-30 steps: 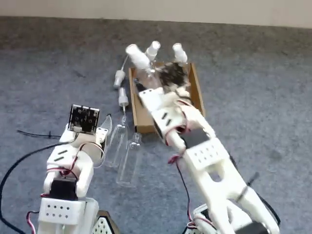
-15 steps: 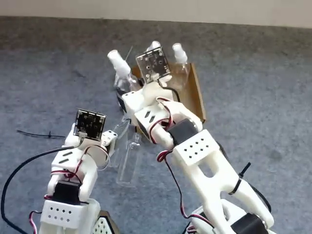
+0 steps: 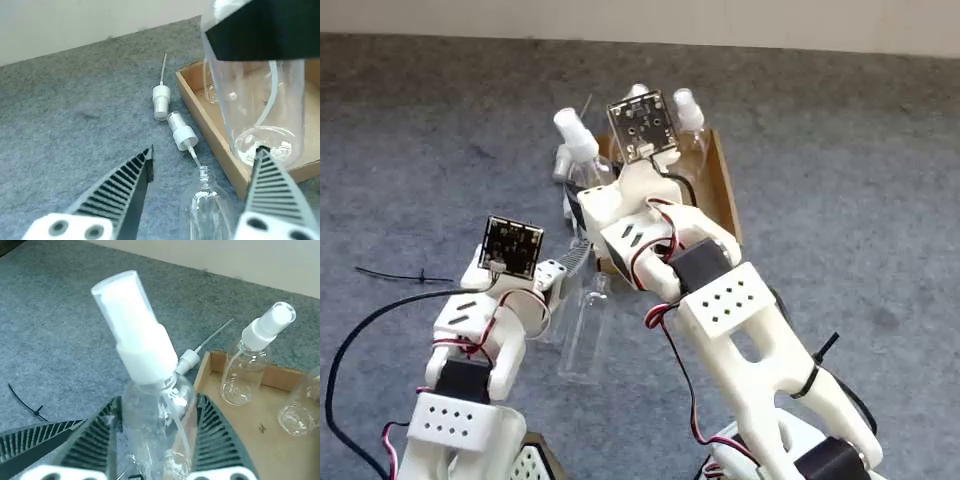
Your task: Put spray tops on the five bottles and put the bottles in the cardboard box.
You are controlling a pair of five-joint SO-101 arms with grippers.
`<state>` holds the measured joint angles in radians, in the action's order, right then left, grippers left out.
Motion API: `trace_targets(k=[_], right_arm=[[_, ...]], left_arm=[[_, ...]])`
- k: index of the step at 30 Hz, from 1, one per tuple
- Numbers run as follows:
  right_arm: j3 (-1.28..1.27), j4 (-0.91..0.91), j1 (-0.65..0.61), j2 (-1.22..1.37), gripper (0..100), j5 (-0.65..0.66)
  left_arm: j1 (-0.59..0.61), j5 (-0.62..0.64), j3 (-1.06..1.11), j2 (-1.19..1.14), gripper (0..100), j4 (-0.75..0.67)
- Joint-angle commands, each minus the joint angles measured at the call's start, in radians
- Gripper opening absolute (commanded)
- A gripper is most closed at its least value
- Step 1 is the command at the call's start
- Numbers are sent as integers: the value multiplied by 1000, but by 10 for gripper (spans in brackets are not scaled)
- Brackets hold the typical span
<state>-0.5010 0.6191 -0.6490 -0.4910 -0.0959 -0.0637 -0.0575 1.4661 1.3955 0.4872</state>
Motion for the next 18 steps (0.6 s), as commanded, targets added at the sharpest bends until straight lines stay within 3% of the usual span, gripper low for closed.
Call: trace_targets(k=[1, 5, 11, 18], right_arm=[[53, -76, 33, 2, 5, -8], [-19, -295, 102, 27, 5, -8], [-188, -621, 148, 140, 5, -8], [-312, -811, 150, 177, 5, -8]], left_arm=[[30, -5, -15, 1, 287, -34], [41, -5, 1, 38, 265, -32], [153, -5, 18, 99, 174, -35], [185, -3, 51, 131, 171, -37]])
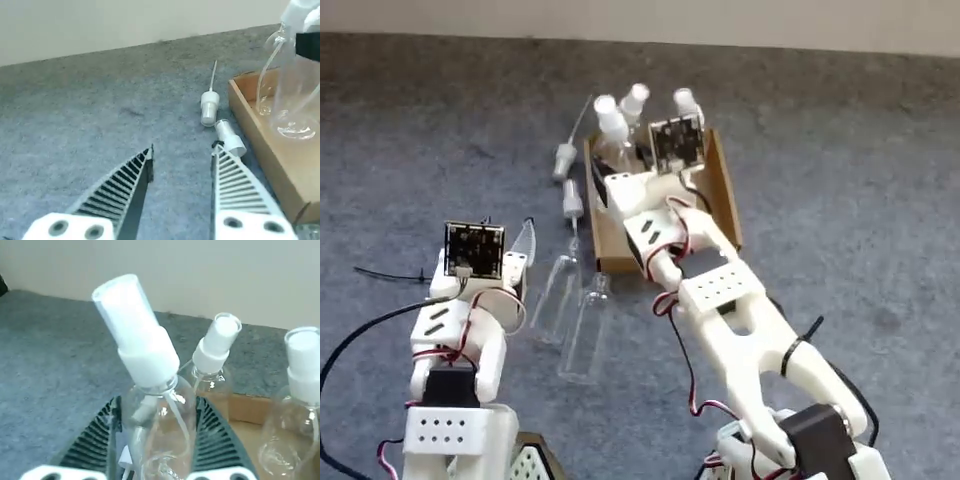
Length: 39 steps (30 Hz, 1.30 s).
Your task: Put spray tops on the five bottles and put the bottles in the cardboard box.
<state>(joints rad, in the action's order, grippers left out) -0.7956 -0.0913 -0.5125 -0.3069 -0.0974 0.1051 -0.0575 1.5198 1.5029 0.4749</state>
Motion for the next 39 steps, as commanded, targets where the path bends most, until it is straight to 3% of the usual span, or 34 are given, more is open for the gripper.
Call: trace_targets(k=[1, 39], right_arm=[[-27, -114, 15, -7, 5, -6], [-35, -331, 31, 265, 5, -6]], left_arm=[[16, -3, -2, 25, 171, -25], [15, -3, -2, 27, 171, -21]])
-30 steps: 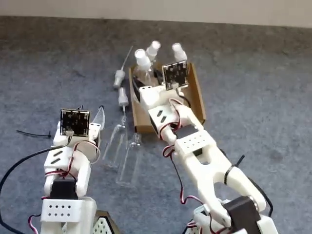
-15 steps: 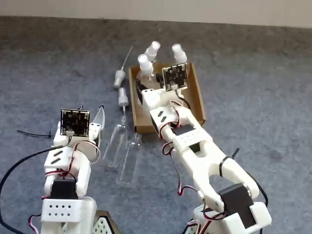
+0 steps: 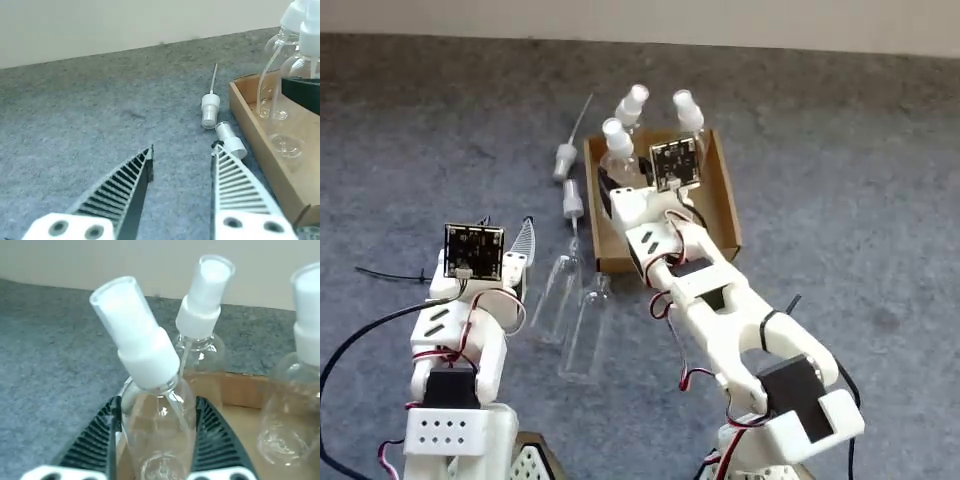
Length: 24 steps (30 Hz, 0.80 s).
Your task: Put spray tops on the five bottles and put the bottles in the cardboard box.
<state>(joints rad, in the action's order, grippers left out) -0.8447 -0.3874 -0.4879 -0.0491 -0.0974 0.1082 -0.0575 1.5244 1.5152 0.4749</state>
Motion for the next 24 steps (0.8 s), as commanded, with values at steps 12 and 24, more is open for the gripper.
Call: trace_targets(k=[12, 24], right_arm=[[12, -33, 2, 42, 10, -6], [12, -28, -71, 41, 217, 132]], left_arm=[[12, -3, -7, 15, 171, -21], [12, -3, -7, 15, 171, -23]])
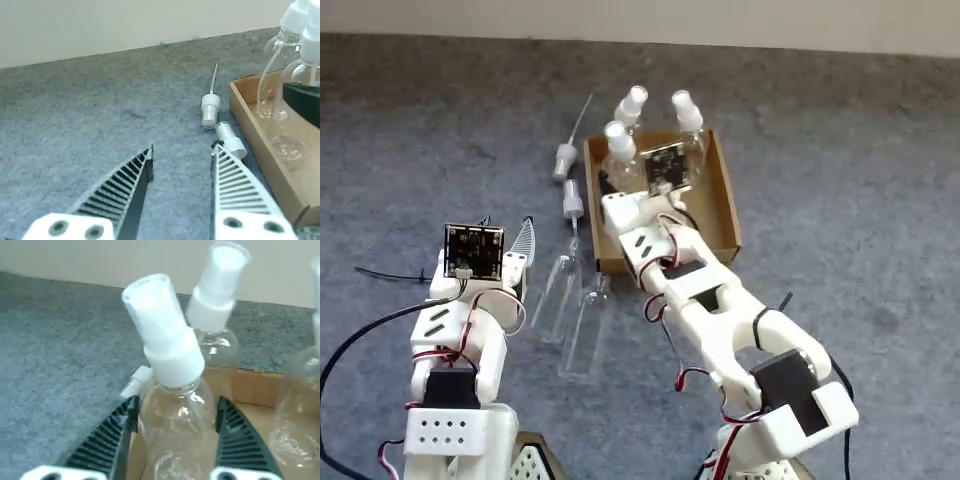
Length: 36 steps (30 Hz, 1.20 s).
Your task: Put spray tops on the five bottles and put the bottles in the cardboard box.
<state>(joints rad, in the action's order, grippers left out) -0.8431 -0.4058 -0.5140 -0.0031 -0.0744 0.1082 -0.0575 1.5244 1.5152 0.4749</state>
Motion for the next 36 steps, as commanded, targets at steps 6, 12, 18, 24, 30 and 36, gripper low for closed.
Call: trace_targets(k=[6, 12, 18, 24, 30, 36], right_arm=[[18, -10, -48, -5, 220, 123], [18, 2, -47, -5, 221, 123], [19, 90, -31, -96, 221, 123], [59, 189, -30, -188, 221, 124], [222, 390, -15, -269, 221, 123], [412, 820, -35, -400, 221, 123]], left_arm=[[12, -3, -7, 13, 171, -23], [12, -3, -7, 12, 172, -23], [12, -3, -7, 12, 172, -25], [12, -3, -7, 12, 173, -23], [12, -3, -7, 12, 172, -21], [12, -3, -7, 12, 171, -21]])
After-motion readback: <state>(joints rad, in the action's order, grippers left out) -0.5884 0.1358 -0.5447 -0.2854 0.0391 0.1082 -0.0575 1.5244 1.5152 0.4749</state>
